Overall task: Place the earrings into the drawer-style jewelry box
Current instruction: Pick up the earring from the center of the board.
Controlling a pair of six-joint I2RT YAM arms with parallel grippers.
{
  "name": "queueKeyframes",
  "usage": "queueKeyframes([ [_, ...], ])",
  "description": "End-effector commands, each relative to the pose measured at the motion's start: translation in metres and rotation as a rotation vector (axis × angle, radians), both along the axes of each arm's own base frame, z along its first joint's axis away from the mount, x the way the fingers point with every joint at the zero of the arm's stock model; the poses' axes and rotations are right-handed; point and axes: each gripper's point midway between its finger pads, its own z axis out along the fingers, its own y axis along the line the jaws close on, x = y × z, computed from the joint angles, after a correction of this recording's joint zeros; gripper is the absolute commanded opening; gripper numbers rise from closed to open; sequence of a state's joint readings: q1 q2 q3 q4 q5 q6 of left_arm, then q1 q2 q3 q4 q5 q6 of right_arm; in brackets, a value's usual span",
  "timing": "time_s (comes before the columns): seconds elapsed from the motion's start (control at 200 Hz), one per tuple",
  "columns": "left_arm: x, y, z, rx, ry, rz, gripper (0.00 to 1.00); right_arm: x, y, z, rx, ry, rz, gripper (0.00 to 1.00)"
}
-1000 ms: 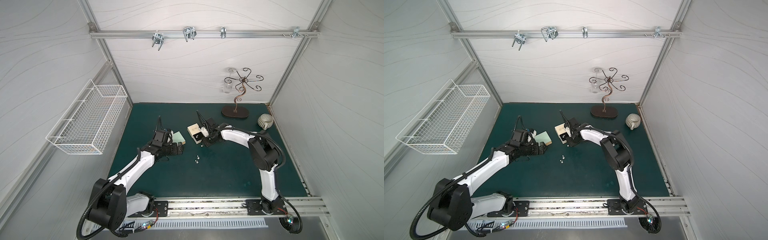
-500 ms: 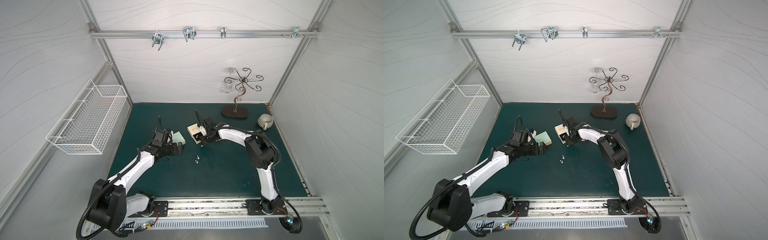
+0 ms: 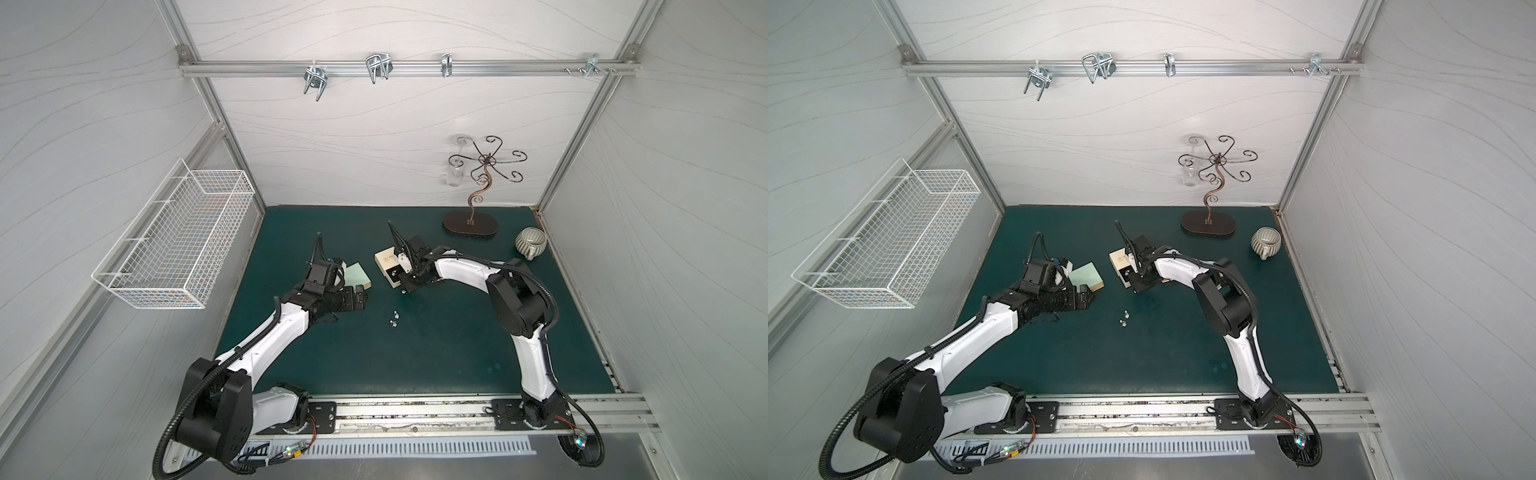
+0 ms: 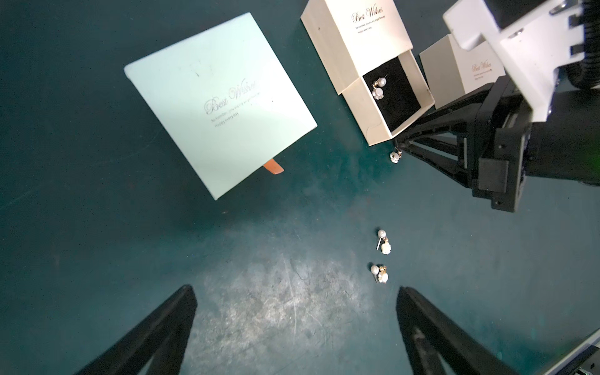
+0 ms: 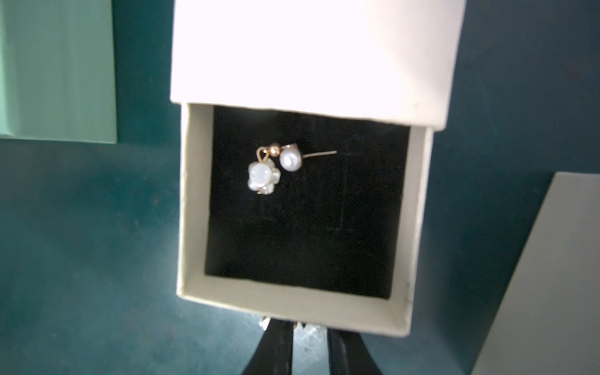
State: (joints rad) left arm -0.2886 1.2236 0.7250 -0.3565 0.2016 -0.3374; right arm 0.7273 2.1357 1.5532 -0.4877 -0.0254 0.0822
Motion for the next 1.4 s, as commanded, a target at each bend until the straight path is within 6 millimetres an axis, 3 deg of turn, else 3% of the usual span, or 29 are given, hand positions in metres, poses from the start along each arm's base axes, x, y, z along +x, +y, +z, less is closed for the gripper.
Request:
queueKeyframes([
  [0.0,0.005,0.001,0.010,-0.010,-0.039,0.014,0.99,-0.003,0.002,-0.008,-0.023,0.011,0.014,0.21],
  [0.5,0.005,0.002,0.010,-0.008,-0.038,0.018,0.99,-0.009,-0.005,0.000,-0.029,0.000,0.015,0.11],
  [1.076,0.004,0.004,0.013,-0.003,-0.042,0.024,0.99,-0.014,-0.020,0.042,0.021,-0.054,-0.003,0.09],
  [1.396,0.003,0.004,0.014,-0.004,-0.045,0.024,0.99,0.002,-0.012,0.078,0.065,-0.115,0.002,0.09],
])
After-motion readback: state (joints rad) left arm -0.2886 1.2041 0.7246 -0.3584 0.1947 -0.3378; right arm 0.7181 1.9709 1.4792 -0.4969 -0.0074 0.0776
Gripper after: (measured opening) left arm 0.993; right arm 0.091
